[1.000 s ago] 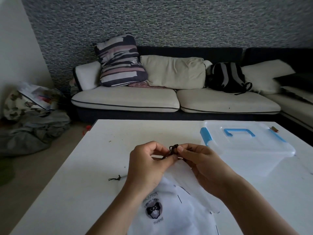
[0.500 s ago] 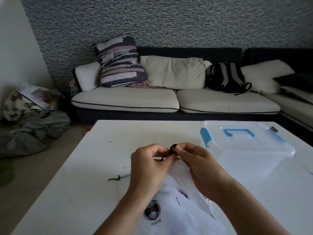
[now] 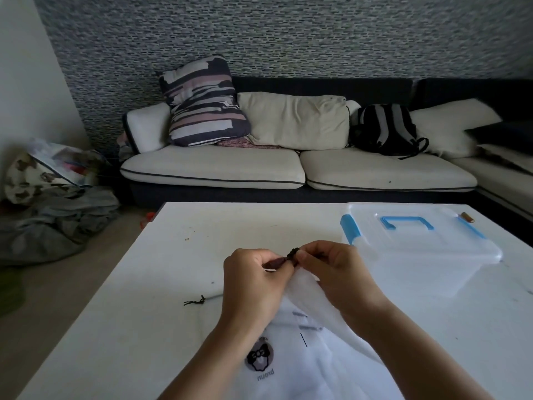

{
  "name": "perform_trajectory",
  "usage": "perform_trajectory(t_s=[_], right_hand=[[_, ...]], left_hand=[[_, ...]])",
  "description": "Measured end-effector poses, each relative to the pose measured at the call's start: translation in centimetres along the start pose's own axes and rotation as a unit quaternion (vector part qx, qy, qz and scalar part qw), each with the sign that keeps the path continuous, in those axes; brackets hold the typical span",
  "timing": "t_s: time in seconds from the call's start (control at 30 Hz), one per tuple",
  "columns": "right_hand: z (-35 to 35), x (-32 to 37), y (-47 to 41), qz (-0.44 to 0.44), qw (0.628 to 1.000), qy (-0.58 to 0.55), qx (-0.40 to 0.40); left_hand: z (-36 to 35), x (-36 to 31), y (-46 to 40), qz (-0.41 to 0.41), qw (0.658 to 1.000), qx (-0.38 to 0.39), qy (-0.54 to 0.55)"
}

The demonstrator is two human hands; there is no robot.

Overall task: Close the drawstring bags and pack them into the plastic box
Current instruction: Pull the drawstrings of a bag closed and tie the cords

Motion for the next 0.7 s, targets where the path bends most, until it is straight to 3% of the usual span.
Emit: perform_trajectory(t_s=[0.13, 0.27, 0.47, 0.63, 0.7], right_hand=[[0.0, -0.1, -0.2, 0.042, 0.996, 0.081, -0.008], [0.7, 0.2, -0.5, 0.035, 0.997, 0.073, -0.017], [1.3, 0.8, -0.5, 0.044, 0.993, 0.11, 0.002], [1.7, 1.4, -0.3, 0.06, 0.991, 0.117, -0.004], [1.7, 1.5, -0.2, 0.056, 0.989, 0.134, 0.012]], left_hand=[[-0.2, 0.9, -0.3, 0.074, 0.995, 0.02, 0.063], [0.1, 0.5, -0.5, 0.193, 0.949, 0.08, 0.237], [0.5, 1.0, -1.0, 0.137, 0.953, 0.165, 0.214], [1.0, 1.0, -1.1, 0.18, 0.924, 0.202, 0.27], [1.4, 1.0, -1.2, 0.133, 0.952, 0.204, 0.188]])
Point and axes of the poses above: each hand's wrist, its own y-axis away from the middle knuckle, its own z-axis out of the back of the hand, x = y × z, the point moved 2 cm from there along -y, towards the middle knuckle, and after that the axes turned 8 degrees about -y, right-handed, at the moved point
